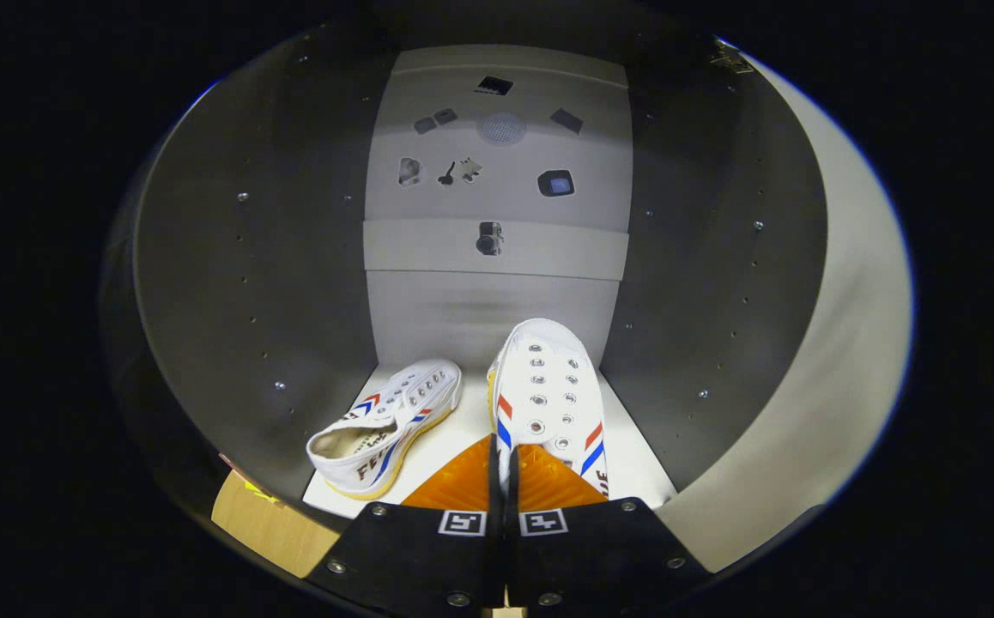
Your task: Open the shoe cabinet door, grab the shoes and put them into the shoe cabinet, then close the shoe cabinet door.
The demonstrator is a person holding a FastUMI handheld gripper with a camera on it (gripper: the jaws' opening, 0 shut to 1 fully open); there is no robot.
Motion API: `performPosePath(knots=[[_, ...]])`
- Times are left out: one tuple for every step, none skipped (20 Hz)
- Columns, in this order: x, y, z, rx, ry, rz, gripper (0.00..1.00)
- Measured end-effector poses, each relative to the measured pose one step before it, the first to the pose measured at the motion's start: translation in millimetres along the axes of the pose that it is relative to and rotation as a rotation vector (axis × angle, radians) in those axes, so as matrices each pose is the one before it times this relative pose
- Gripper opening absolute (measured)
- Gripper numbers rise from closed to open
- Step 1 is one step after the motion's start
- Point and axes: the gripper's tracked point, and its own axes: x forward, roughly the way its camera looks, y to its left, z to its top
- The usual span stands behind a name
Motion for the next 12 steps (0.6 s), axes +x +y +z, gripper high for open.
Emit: performPosePath(knots=[[7.34, -1.09, 0.95, -0.00176, 0.00737, -0.00645, 0.00], [6.55, -0.60, 0.55, -0.00103, 0.00714, -0.00395, 0.00], [7.03, -0.04, -0.56, -0.00070, 0.01297, -0.00298, 0.00], [5.71, 0.73, -1.67, -0.00105, 0.01374, -0.00140, 0.00], [7.24, 0.36, -1.88, 0.00438, 0.00970, -0.00351, 0.00], [6.59, 2.39, -2.82, 0.00214, 0.01302, -0.00139, 0.00], [6.71, 0.40, -3.29, 0.00096, 0.00991, -0.00504, 0.00], [5.81, 2.15, -3.58, 0.00907, 0.01521, -0.00589, 0.00], [4.15, 0.41, -5.55, 0.01450, 0.02036, -0.01459, 0.00], [2.99, 0.67, -4.30, 0.01230, 0.01365, -0.01154, 0.01], [2.46, -0.36, -2.89, 0.01073, 0.00253, -0.01434, 0.03], [0.74, 2.55, -0.93, 0.00313, -0.00469, 0.00740, 0.07]])
